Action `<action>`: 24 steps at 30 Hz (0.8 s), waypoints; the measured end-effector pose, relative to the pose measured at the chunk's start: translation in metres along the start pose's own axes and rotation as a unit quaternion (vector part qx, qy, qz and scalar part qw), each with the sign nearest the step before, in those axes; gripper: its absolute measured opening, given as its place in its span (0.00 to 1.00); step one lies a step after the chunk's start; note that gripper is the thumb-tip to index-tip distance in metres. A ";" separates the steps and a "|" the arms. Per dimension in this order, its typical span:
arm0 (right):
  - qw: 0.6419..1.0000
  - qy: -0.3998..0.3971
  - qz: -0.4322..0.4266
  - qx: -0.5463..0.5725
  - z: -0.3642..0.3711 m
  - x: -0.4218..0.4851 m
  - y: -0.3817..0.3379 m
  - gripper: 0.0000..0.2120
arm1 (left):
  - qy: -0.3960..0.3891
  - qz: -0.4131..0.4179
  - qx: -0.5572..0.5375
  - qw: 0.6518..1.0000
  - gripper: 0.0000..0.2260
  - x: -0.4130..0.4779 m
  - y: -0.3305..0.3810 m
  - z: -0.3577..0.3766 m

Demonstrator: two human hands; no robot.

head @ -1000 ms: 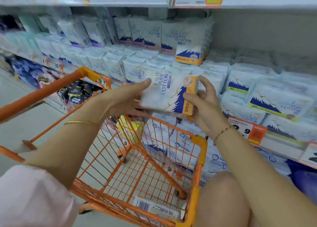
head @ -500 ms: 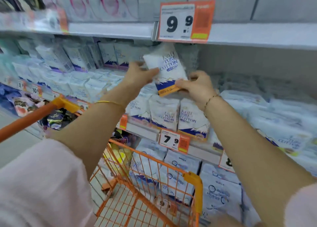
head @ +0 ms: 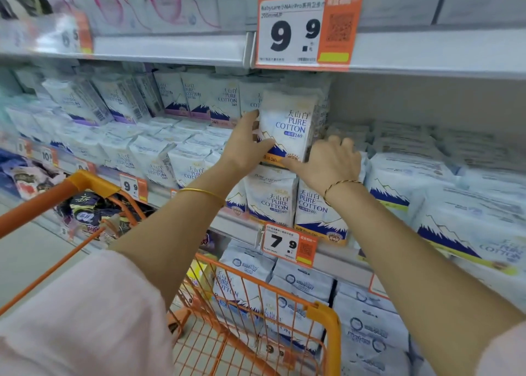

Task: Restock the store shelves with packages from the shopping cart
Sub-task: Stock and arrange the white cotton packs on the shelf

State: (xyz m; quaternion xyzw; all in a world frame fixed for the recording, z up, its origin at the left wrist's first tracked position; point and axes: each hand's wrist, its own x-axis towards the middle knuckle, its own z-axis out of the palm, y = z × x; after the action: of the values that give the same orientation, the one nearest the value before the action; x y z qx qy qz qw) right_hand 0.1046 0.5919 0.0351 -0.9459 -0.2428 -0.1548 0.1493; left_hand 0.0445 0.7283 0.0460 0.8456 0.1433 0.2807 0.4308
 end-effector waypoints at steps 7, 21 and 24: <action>0.999 0.033 0.006 0.038 -0.006 -0.011 -0.002 0.36 | 0.012 -0.001 0.018 1.000 0.26 -0.015 0.001 -0.012; 0.960 -0.030 -0.152 0.232 -0.007 -0.100 -0.021 0.11 | -0.091 -0.063 0.066 0.992 0.02 -0.114 -0.009 -0.044; 0.927 -0.141 -0.202 0.284 0.023 -0.150 -0.032 0.03 | -0.297 -0.115 0.117 0.941 0.03 -0.169 -0.045 -0.043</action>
State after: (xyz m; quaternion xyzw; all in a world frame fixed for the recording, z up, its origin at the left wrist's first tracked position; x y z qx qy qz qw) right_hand -0.0317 0.5650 -0.0340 -0.8070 -0.4809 0.0288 0.3415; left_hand -0.1167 0.7002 -0.0293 0.9126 0.1367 -0.0537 0.3816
